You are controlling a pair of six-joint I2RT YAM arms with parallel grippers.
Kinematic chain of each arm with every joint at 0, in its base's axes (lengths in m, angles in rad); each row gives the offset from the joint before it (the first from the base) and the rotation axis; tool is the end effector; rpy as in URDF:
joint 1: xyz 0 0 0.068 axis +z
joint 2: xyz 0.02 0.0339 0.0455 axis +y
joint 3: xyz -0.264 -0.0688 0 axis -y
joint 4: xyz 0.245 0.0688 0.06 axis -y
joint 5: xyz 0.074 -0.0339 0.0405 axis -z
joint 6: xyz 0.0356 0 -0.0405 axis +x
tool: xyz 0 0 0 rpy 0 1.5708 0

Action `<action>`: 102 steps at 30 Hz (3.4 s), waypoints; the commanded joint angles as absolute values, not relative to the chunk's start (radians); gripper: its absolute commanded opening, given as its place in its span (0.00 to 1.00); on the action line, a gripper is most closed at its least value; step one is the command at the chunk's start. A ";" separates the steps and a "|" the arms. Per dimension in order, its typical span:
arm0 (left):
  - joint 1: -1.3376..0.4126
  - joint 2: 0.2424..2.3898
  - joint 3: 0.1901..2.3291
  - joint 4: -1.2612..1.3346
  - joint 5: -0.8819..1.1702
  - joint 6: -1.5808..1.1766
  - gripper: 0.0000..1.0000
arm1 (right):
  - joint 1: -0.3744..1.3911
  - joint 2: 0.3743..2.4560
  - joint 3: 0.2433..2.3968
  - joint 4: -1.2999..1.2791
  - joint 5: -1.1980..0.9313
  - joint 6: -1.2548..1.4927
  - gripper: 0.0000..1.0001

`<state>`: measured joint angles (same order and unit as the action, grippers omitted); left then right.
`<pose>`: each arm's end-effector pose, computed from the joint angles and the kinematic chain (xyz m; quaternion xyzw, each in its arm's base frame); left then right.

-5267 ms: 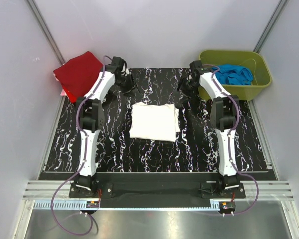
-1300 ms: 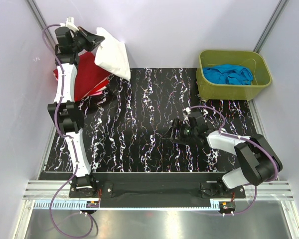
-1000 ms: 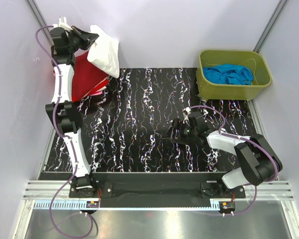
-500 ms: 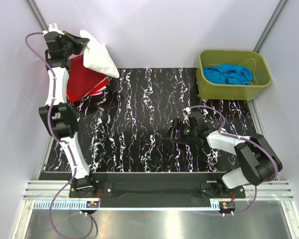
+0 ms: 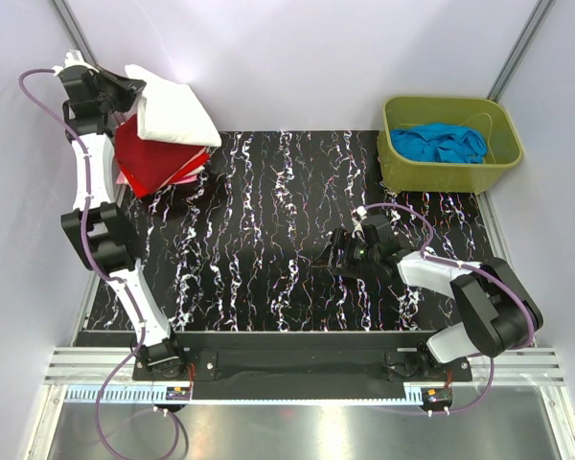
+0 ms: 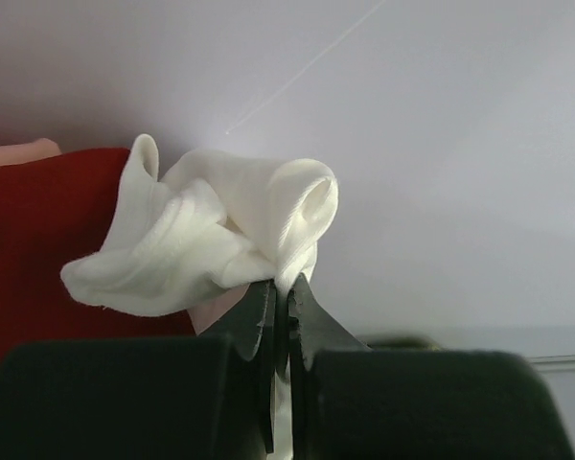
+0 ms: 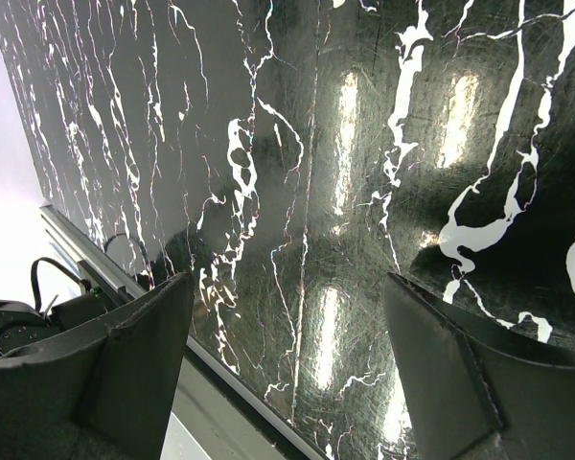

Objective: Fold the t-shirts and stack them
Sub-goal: Neatly place the folded tshirt to the corner, then reset both grippers

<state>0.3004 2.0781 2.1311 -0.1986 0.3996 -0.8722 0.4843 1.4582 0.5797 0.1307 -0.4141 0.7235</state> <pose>0.4773 0.1334 0.4017 -0.3022 0.6896 -0.3248 0.5724 0.2332 0.1389 0.1530 0.0254 0.9004 0.3774 0.2152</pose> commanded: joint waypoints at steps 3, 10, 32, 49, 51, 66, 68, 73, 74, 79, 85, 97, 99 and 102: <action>0.345 2.086 2.212 -0.235 0.410 -0.782 0.00 | 0.485 1.465 0.615 0.161 -0.437 0.721 0.87; 0.380 2.083 2.092 -0.236 0.371 -0.756 0.00 | 0.483 1.470 0.617 0.161 -0.440 0.719 0.87; 0.469 2.273 2.230 -0.621 0.138 -0.652 0.09 | 0.472 1.482 0.618 0.170 -0.460 0.722 0.88; 0.477 2.025 1.999 -0.603 0.152 -0.607 0.99 | 0.471 1.479 0.614 0.175 -0.466 0.721 0.88; 0.476 1.996 1.974 -0.603 0.138 -0.601 0.99 | 0.471 1.477 0.614 0.176 -0.465 0.719 0.88; 0.499 1.623 1.695 -0.597 0.003 -0.563 0.99 | 0.469 1.470 0.609 0.178 -0.466 0.719 0.88; 0.500 1.525 1.602 -0.594 0.002 -0.548 0.99 | 0.468 1.470 0.609 0.176 -0.465 0.721 0.88; 0.499 1.233 1.290 -0.479 0.154 -0.525 0.99 | 0.468 1.459 0.604 0.176 -0.457 0.724 0.88; 0.497 1.194 1.249 -0.462 0.196 -0.522 0.99 | 0.468 1.459 0.604 0.175 -0.457 0.724 0.88; 0.453 1.043 1.063 -0.463 0.542 -0.468 0.99 | 0.468 1.462 0.609 0.170 -0.457 0.726 0.88; 0.276 0.919 0.944 -0.564 0.666 -0.329 0.99 | 0.468 1.468 0.617 0.160 -0.459 0.727 0.88; 0.057 0.753 0.782 -0.554 0.587 -0.296 0.99 | 0.468 1.463 0.623 0.137 -0.449 0.733 0.88; 0.048 0.793 0.776 -0.545 0.603 -0.298 0.99 | 0.469 1.462 0.623 0.134 -0.446 0.733 0.88; 0.046 0.830 0.778 -0.545 0.614 -0.282 0.99 | 0.468 1.460 0.624 0.127 -0.440 0.735 0.89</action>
